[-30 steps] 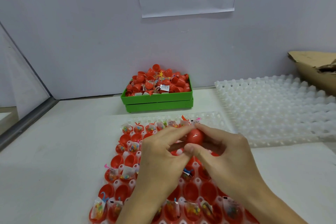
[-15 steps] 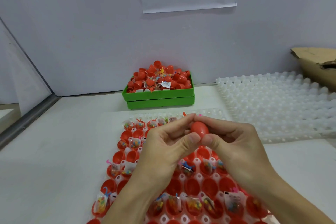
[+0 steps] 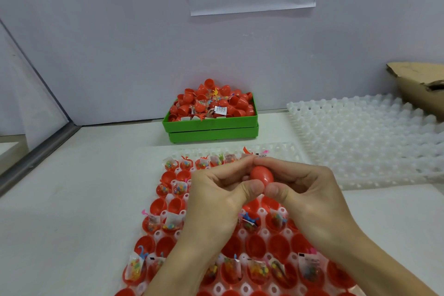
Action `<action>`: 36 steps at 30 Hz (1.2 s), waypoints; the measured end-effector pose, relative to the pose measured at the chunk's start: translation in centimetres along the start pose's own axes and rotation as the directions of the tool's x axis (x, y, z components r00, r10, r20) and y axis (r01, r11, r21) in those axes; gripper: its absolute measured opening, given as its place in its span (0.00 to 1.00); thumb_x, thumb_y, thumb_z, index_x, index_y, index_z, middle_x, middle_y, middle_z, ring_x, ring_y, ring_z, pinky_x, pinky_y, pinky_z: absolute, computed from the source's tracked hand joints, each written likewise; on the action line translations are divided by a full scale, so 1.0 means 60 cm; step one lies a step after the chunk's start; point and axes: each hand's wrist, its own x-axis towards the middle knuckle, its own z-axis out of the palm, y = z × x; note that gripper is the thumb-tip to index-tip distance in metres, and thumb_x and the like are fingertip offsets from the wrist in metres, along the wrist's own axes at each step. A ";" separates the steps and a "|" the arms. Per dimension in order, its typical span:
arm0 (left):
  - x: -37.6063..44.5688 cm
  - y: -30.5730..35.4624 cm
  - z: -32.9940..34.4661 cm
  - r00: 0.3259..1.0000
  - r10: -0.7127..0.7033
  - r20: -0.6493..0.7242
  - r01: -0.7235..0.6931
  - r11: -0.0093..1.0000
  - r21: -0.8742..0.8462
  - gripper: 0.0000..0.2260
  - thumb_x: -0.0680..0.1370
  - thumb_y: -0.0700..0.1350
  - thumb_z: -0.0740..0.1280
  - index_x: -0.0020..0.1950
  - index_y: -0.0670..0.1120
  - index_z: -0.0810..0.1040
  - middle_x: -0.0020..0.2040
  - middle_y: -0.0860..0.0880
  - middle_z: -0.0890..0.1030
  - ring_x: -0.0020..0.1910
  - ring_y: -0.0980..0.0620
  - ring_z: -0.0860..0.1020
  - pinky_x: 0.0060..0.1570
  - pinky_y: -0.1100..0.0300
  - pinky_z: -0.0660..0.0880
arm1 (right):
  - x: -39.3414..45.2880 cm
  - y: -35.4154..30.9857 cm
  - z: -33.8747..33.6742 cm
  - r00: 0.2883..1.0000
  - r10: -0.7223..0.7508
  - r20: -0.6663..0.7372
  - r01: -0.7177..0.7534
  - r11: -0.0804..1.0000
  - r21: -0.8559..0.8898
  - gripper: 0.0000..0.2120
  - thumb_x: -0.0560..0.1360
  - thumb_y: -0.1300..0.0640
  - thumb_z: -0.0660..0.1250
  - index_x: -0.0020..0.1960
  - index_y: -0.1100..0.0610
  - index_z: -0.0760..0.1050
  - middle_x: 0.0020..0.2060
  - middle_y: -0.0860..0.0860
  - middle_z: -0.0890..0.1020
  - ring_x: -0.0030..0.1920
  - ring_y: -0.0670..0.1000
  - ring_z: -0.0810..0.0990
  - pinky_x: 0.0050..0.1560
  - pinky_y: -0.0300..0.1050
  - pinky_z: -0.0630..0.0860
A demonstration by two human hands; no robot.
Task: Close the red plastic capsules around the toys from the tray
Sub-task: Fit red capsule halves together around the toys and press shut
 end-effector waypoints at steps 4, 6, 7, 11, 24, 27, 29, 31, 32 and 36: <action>0.001 0.001 0.003 0.994 -0.028 0.109 0.042 0.991 -0.129 0.28 0.68 0.41 0.76 0.67 0.48 0.75 0.60 0.49 0.83 0.59 0.47 0.81 0.58 0.54 0.79 | 0.002 -0.004 -0.007 0.995 0.017 0.101 -0.016 1.000 -0.020 0.23 0.70 0.62 0.70 0.65 0.54 0.77 0.58 0.48 0.84 0.61 0.48 0.81 0.56 0.36 0.77; 0.001 0.005 -0.001 0.989 -0.029 0.147 0.050 0.988 -0.144 0.31 0.68 0.43 0.76 0.70 0.49 0.73 0.60 0.47 0.83 0.59 0.46 0.81 0.58 0.55 0.78 | 0.002 -0.004 -0.009 0.993 0.001 0.114 0.007 0.998 -0.069 0.25 0.71 0.61 0.70 0.68 0.52 0.73 0.62 0.46 0.82 0.64 0.47 0.79 0.61 0.40 0.76; 0.001 0.008 -0.002 0.988 -0.025 0.151 0.046 0.989 -0.138 0.30 0.68 0.42 0.76 0.69 0.50 0.73 0.58 0.46 0.84 0.58 0.46 0.82 0.57 0.56 0.79 | 0.002 -0.003 -0.009 0.994 -0.007 0.109 0.018 0.994 -0.104 0.25 0.71 0.60 0.70 0.68 0.51 0.73 0.62 0.45 0.81 0.65 0.46 0.78 0.63 0.44 0.76; -0.001 0.014 0.002 0.998 0.041 0.044 -0.043 0.998 0.053 0.23 0.69 0.36 0.74 0.62 0.51 0.78 0.50 0.52 0.86 0.51 0.54 0.84 0.48 0.66 0.79 | 0.003 -0.001 -0.007 0.998 -0.007 0.070 0.015 0.993 -0.116 0.22 0.68 0.60 0.71 0.62 0.52 0.78 0.57 0.46 0.84 0.60 0.48 0.82 0.59 0.44 0.79; -0.014 0.011 0.015 0.979 0.203 -0.028 -0.181 0.922 0.343 0.23 0.72 0.22 0.66 0.55 0.48 0.82 0.38 0.64 0.84 0.44 0.67 0.82 0.45 0.74 0.75 | 0.000 -0.001 -0.008 0.997 0.066 0.046 -0.065 0.998 -0.012 0.17 0.69 0.80 0.66 0.52 0.63 0.75 0.44 0.56 0.87 0.43 0.50 0.86 0.43 0.36 0.79; -0.016 0.011 0.020 0.976 0.214 -0.047 -0.187 0.925 0.331 0.23 0.73 0.22 0.66 0.54 0.49 0.82 0.39 0.65 0.83 0.49 0.66 0.82 0.48 0.74 0.76 | 0.000 -0.001 -0.011 0.998 0.051 0.046 -0.049 0.998 -0.046 0.17 0.69 0.80 0.66 0.51 0.63 0.75 0.43 0.56 0.87 0.42 0.49 0.86 0.43 0.36 0.79; -0.017 0.011 0.022 0.975 0.216 -0.053 -0.188 0.928 0.323 0.24 0.73 0.23 0.67 0.52 0.52 0.83 0.42 0.66 0.83 0.51 0.65 0.82 0.49 0.72 0.76 | 0.000 -0.003 -0.012 0.997 0.052 0.052 -0.049 0.997 -0.059 0.16 0.69 0.80 0.66 0.50 0.63 0.75 0.42 0.56 0.87 0.42 0.50 0.86 0.44 0.38 0.80; -0.016 0.013 0.021 0.975 0.219 -0.047 -0.193 0.930 0.314 0.23 0.72 0.25 0.69 0.51 0.53 0.83 0.46 0.65 0.83 0.52 0.64 0.82 0.50 0.71 0.77 | 0.002 -0.005 -0.012 0.997 0.057 0.057 -0.054 0.997 -0.050 0.16 0.70 0.79 0.67 0.51 0.62 0.75 0.43 0.56 0.87 0.44 0.53 0.86 0.46 0.40 0.81; -0.015 0.015 0.020 0.974 0.223 -0.041 -0.201 0.932 0.300 0.22 0.72 0.26 0.70 0.51 0.54 0.84 0.47 0.64 0.83 0.52 0.64 0.82 0.51 0.71 0.77 | 0.003 -0.008 -0.012 0.996 0.059 0.064 -0.057 0.998 -0.034 0.16 0.70 0.77 0.68 0.52 0.62 0.74 0.44 0.56 0.87 0.45 0.54 0.86 0.46 0.40 0.81; -0.009 0.023 0.021 0.972 0.214 -0.093 -0.202 0.972 0.123 0.15 0.67 0.37 0.76 0.48 0.54 0.86 0.44 0.55 0.87 0.46 0.56 0.85 0.45 0.68 0.79 | 0.007 -0.009 -0.010 0.997 0.065 0.040 -0.064 0.998 -0.023 0.16 0.70 0.63 0.70 0.57 0.58 0.75 0.50 0.52 0.87 0.52 0.52 0.86 0.49 0.38 0.80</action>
